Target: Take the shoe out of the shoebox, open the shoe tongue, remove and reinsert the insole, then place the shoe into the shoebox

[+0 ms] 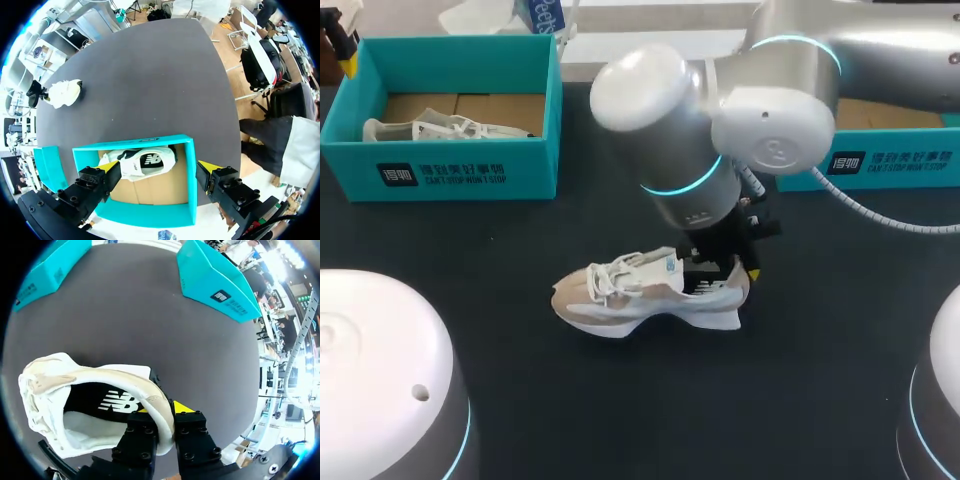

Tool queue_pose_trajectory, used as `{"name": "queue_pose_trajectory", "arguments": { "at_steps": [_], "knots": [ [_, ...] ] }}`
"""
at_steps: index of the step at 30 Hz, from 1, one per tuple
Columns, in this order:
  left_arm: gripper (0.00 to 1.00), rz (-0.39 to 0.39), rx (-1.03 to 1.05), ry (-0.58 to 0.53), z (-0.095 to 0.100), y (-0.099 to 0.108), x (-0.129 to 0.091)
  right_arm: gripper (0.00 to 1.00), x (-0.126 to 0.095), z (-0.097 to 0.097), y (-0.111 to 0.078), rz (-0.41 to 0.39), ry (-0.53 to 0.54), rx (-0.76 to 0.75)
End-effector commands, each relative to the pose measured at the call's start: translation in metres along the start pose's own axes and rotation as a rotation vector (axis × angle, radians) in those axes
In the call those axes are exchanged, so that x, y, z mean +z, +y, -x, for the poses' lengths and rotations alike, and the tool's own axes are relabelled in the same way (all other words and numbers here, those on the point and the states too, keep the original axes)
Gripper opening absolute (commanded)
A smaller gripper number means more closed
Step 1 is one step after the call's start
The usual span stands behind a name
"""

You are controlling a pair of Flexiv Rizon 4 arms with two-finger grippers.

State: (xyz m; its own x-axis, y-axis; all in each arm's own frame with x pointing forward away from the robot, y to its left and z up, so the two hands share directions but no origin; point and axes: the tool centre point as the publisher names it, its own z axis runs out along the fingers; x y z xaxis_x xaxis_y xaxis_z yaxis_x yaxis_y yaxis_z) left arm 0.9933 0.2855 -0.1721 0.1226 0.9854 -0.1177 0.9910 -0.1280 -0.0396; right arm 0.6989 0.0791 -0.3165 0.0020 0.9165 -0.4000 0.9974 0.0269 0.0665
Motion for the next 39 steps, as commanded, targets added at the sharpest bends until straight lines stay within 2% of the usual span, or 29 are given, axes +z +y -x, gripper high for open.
{"name": "queue_pose_trajectory", "arguments": {
  "at_steps": [1, 16, 18, 23, 26, 28, 29, 33, 39],
  "knots": [
    [1.00, 0.001, 0.000, 0.003, 0.000, -0.001, 0.000, 0.00, 0.011, -0.005, 0.006, 0.010, -0.001, -0.010],
    [1.00, 0.001, 0.000, 0.003, 0.000, -0.001, 0.000, 0.00, 0.042, -0.007, 0.006, -0.011, -0.001, -0.087],
    [1.00, 0.001, 0.000, 0.003, 0.000, -0.001, 0.000, 0.34, 0.044, -0.005, 0.007, -0.015, 0.000, -0.065],
    [1.00, 0.001, 0.000, 0.003, 0.000, -0.001, 0.000, 0.44, 0.047, -0.006, 0.008, -0.022, 0.003, -0.057],
    [1.00, 0.001, 0.000, 0.003, 0.000, -0.001, 0.000, 0.47, 0.043, -0.006, 0.010, -0.026, 0.001, -0.061],
    [1.00, 0.001, 0.000, 0.003, 0.000, -0.001, 0.000, 0.72, 0.036, -0.005, 0.010, -0.026, 0.002, -0.060],
    [1.00, 0.001, 0.000, 0.003, 0.000, -0.001, 0.000, 1.00, 0.028, -0.003, 0.011, -0.021, 0.005, -0.064],
    [1.00, 0.001, 0.000, 0.003, 0.000, -0.001, 0.000, 1.00, -0.002, 0.005, 0.017, 0.022, 0.028, -0.102],
    [1.00, 0.001, 0.000, 0.003, 0.000, -0.001, 0.000, 1.00, -0.053, 0.030, 0.025, 0.112, 0.097, -0.171]
  ]
}}
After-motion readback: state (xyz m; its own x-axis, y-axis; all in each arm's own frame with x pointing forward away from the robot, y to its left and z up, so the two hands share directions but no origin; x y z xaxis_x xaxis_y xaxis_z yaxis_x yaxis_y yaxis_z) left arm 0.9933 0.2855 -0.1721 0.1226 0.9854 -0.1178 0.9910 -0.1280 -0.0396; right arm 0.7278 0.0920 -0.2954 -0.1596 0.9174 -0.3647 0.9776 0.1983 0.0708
